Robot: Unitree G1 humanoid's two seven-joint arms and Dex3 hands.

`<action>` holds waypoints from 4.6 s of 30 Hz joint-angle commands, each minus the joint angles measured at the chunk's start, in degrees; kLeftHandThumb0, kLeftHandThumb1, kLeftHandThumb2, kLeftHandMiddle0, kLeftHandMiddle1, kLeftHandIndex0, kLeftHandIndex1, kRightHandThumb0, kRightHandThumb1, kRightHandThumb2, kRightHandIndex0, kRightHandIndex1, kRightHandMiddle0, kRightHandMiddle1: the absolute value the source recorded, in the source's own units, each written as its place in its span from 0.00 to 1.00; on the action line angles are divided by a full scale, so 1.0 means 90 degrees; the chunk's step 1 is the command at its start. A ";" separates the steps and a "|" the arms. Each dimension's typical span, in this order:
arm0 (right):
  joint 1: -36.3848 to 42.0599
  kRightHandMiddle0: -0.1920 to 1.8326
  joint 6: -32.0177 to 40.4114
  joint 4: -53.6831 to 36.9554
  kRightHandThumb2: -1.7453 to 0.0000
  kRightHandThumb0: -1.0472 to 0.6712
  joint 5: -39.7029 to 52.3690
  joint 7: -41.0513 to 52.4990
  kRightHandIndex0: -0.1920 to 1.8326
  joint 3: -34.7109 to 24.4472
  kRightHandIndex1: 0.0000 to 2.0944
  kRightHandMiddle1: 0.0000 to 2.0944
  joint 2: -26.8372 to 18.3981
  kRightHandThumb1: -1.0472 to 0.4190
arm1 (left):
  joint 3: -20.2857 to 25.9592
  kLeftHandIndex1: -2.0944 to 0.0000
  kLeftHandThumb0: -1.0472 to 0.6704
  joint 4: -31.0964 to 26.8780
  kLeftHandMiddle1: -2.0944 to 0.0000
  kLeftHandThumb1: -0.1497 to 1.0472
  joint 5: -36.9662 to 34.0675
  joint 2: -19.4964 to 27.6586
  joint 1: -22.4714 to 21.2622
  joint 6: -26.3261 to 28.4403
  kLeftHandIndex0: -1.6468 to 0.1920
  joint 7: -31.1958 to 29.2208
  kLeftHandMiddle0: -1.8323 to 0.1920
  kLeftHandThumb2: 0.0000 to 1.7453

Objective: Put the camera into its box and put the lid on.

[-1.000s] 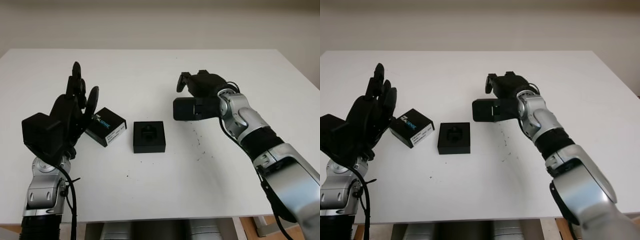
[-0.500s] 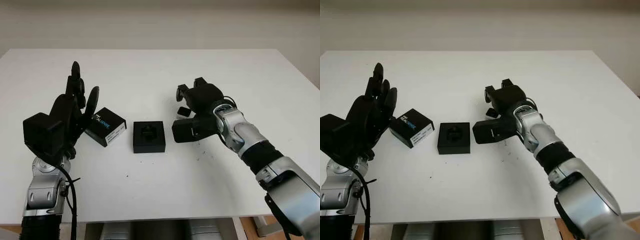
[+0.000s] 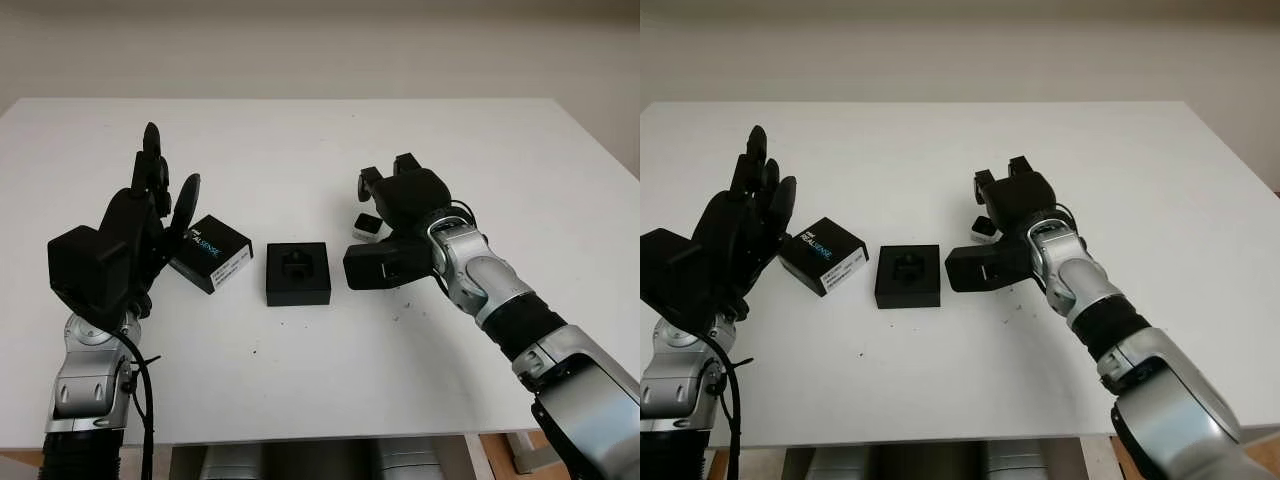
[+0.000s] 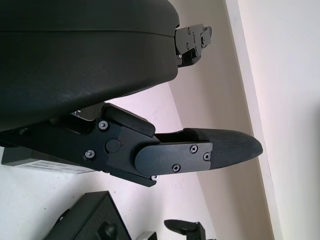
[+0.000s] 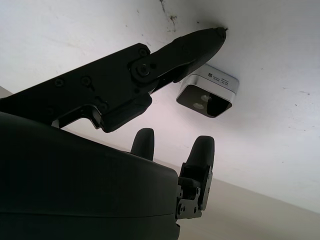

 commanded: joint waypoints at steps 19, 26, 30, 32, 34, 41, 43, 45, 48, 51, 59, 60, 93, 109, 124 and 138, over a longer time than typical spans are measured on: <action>-0.0431 0.12 -0.0105 0.1324 0.97 0.18 0.0384 -0.0272 0.00 -0.0057 0.79 0.48 0.0386 0.10 | -0.0029 1.00 0.13 0.0051 1.00 1.00 0.0178 0.0132 -0.0056 -0.0104 1.00 -0.0076 1.00 0.28; -0.0478 0.15 -0.0088 0.1495 0.97 0.18 0.0402 -0.0340 0.00 -0.0030 0.80 0.42 0.0451 0.09 | -0.0065 1.00 0.13 0.0077 1.00 1.00 0.0207 0.0172 -0.0045 -0.0186 1.00 -0.0077 1.00 0.28; -0.0470 0.13 -0.0115 0.1600 0.97 0.17 0.0432 -0.0478 0.00 -0.0014 0.82 0.52 0.0498 0.09 | -0.0047 1.00 0.13 0.0080 1.00 1.00 0.0132 0.0159 -0.0062 -0.0165 1.00 -0.0096 1.00 0.28; -0.0471 0.12 -0.0125 0.1663 0.97 0.17 0.0428 -0.0562 0.00 0.0005 0.84 0.55 0.0518 0.09 | -0.0051 1.00 0.13 0.0060 1.00 1.00 0.0119 0.0153 -0.0057 -0.0148 1.00 -0.0088 1.00 0.28; -0.0475 0.13 -0.0159 0.1733 0.97 0.17 0.0435 -0.0627 0.00 0.0016 0.85 0.58 0.0537 0.09 | -0.0066 1.00 0.13 0.0045 1.00 1.00 0.0150 0.0149 -0.0044 -0.0145 1.00 -0.0050 1.00 0.28; -0.0553 0.21 -0.0351 0.1932 0.97 0.23 0.0235 -0.0505 0.11 0.0296 0.75 0.50 0.0459 0.04 | -0.0057 1.00 0.13 0.0022 1.00 1.00 0.0139 0.0149 -0.0019 -0.0136 1.00 -0.0034 1.00 0.28; -0.0558 0.24 -0.0379 0.1974 0.97 0.27 0.0222 -0.0574 0.15 0.0328 0.78 0.43 0.0456 0.03 | -0.0055 1.00 0.12 0.0002 1.00 1.00 0.0136 0.0150 -0.0008 -0.0121 1.00 -0.0033 1.00 0.28; -0.0558 0.28 -0.0402 0.2034 0.97 0.31 0.0191 -0.0720 0.17 0.0353 0.91 0.41 0.0462 0.04 | -0.0054 1.00 0.13 -0.0023 1.00 1.00 0.0135 0.0148 0.0009 -0.0121 1.00 -0.0032 1.00 0.28; -0.0580 0.30 -0.0434 0.2153 0.97 0.36 0.0147 -0.0903 0.24 0.0389 0.99 0.45 0.0486 0.03 | -0.0038 1.00 0.13 -0.0013 1.00 1.00 0.0114 0.0150 0.0011 -0.0146 1.00 -0.0041 1.00 0.28; -0.0587 0.29 -0.0500 0.2244 0.97 0.40 0.0090 -0.1123 0.30 0.0452 1.00 0.53 0.0483 0.02 | -0.0033 1.00 0.13 -0.0007 1.00 1.00 0.0112 0.0151 0.0015 -0.0165 1.00 -0.0034 1.00 0.28; -0.0567 0.23 -0.0847 0.2434 0.97 0.41 0.0231 -0.1624 0.29 0.0401 1.00 0.67 0.0454 0.01 | -0.0030 1.00 0.12 -0.0061 1.00 1.00 0.0087 0.0150 0.0053 -0.0138 1.00 -0.0036 1.00 0.27; -0.0544 0.24 -0.0985 0.2438 0.97 0.41 0.0318 -0.1729 0.24 0.0331 1.00 0.66 0.0434 0.02 | -0.0029 1.00 0.12 -0.0065 1.00 1.00 0.0086 0.0149 0.0060 -0.0141 1.00 -0.0036 1.00 0.27; -0.0420 0.25 -0.2533 0.1419 0.93 0.40 0.2506 -0.0719 0.34 -0.1428 0.03 0.83 -0.0135 0.00 | -0.0096 1.00 0.14 -0.0308 1.00 1.00 0.0101 0.0096 0.0275 -0.0092 1.00 -0.0002 1.00 0.27; 0.0536 0.23 -0.0757 -0.2161 0.88 0.38 0.2445 0.1364 0.36 -0.1722 0.04 1.00 -0.0246 0.00 | -0.0264 1.00 0.14 -0.0493 1.00 1.00 0.0161 -0.0016 0.0206 0.0227 1.00 0.0063 1.00 0.27; 0.0687 0.26 0.0441 -0.3525 0.89 0.39 0.2209 0.2810 0.34 -0.1409 0.02 1.00 0.0050 0.00 | -0.0397 1.00 0.16 -0.0507 1.00 1.00 0.0225 -0.0156 0.0068 0.0258 1.00 0.0182 1.00 0.29; 0.0730 0.29 0.0639 -0.3432 0.86 0.38 0.2321 0.2931 0.33 -0.1267 0.02 1.00 0.0405 0.00 | -0.0416 1.00 0.17 -0.0499 1.00 1.00 0.0243 -0.0300 0.0061 0.0240 1.00 0.0248 1.00 0.29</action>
